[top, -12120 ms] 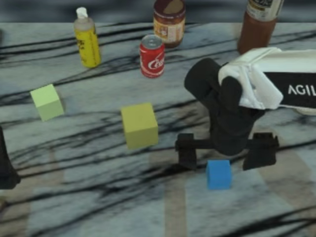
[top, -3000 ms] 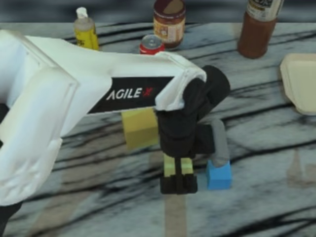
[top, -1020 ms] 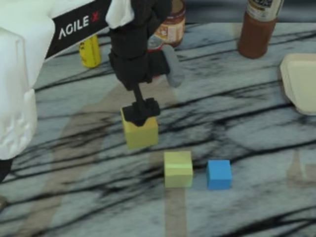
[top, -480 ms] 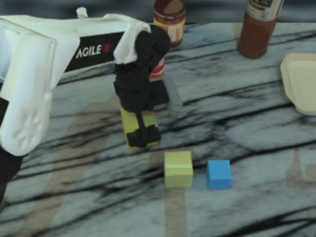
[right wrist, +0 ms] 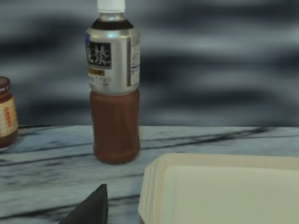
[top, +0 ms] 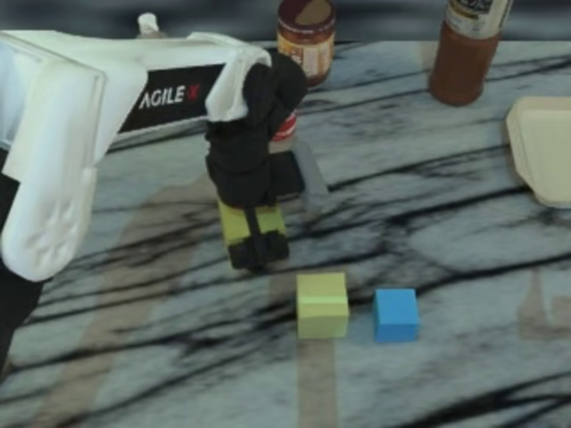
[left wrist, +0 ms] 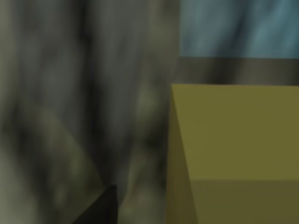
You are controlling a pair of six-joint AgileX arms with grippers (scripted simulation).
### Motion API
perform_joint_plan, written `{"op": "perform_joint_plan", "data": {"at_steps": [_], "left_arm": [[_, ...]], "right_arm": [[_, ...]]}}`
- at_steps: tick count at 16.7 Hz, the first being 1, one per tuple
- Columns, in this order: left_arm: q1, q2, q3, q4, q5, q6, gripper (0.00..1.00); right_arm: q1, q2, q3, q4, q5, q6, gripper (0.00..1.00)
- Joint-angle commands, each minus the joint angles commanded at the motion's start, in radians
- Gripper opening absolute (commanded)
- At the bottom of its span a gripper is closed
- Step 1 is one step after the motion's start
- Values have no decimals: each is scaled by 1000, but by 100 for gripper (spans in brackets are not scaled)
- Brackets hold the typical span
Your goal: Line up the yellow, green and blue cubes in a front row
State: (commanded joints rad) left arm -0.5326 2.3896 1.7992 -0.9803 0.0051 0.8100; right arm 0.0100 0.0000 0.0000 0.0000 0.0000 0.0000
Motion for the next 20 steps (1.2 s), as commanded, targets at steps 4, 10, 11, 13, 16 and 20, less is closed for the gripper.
{"op": "perform_joint_plan", "data": {"at_steps": [4,10,11,13,16,20], "left_arm": [[0,0,0,0,0,0,47],[0,0,0,0,0,0,2],[0,0,0,0,0,0,0],[0,0,0,0,0,0,0],[0,0,0,0,0,0,0],[-3,-11,1,-7,4,-1,0]], "right_arm": [[0,0,0,0,0,0,100],[0,0,0,0,0,0,100],[0,0,0,0,0,0,100],[0,0,0,0,0,0,100],[0,0,0,0,0,0,100],[0,0,0,0,0,0,100]]}}
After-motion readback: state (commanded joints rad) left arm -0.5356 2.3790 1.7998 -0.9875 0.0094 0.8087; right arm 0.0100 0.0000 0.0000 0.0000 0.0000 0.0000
